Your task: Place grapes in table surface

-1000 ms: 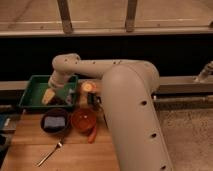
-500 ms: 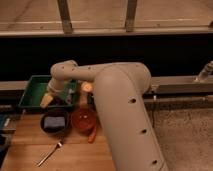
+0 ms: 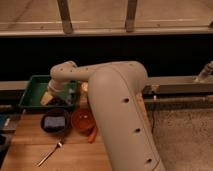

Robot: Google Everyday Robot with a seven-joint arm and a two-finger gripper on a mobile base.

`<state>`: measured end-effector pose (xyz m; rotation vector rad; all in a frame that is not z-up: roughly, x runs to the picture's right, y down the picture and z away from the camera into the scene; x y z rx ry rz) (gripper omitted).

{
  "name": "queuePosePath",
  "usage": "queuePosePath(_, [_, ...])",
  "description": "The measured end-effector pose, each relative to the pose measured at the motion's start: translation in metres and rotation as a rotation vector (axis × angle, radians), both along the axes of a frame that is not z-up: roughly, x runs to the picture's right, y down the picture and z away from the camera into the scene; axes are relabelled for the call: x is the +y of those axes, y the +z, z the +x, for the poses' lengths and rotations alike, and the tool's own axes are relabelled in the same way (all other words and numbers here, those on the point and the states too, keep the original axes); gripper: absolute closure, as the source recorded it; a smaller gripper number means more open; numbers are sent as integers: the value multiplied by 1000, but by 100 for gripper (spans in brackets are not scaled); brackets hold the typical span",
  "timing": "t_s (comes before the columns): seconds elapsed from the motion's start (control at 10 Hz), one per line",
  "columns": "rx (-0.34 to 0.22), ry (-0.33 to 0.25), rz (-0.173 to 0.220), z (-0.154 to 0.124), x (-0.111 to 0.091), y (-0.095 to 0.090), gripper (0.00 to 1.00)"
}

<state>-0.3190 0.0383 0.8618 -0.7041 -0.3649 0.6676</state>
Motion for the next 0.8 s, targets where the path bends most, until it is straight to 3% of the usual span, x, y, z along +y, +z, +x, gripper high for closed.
queuePosePath(0.3, [34,9,-19,4,-4,27,20])
queuePosePath(0.6, [45,26,-69,8,13,54,20])
queuePosePath(0.8, [34,37,-97,5,23,62,20])
